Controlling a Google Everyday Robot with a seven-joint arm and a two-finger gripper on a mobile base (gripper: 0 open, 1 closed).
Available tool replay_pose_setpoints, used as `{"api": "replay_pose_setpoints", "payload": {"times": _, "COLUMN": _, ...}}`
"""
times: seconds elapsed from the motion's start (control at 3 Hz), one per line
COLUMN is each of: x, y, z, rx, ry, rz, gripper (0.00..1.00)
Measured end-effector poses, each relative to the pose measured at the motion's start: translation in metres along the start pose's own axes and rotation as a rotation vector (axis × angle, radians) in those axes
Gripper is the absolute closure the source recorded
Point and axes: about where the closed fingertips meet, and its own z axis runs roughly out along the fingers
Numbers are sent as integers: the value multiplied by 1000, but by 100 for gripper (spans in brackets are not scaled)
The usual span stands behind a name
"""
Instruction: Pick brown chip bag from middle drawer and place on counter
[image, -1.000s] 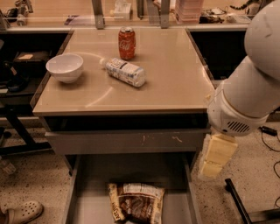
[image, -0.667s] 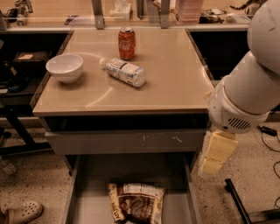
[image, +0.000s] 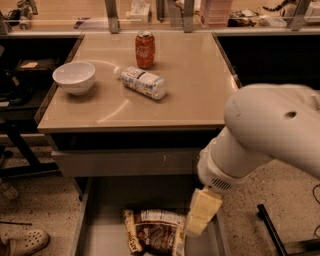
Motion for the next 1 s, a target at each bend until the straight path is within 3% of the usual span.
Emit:
{"api": "replay_pose_setpoints", "payload": {"times": 0.33, "x": -12, "y": 6, "z": 62, "rx": -3, "ry": -26, "rz": 26, "gripper": 0}}
{"api": "replay_pose_setpoints", "payload": {"times": 0.67, "x": -21, "y": -5, "z": 62, "rx": 47, "ry": -67, "rz": 34, "gripper": 0}}
{"api": "replay_pose_setpoints", "payload": {"times": 1.0, "x": -22, "y": 1, "z": 77, "rx": 25, "ry": -84, "rz": 31, "gripper": 0}}
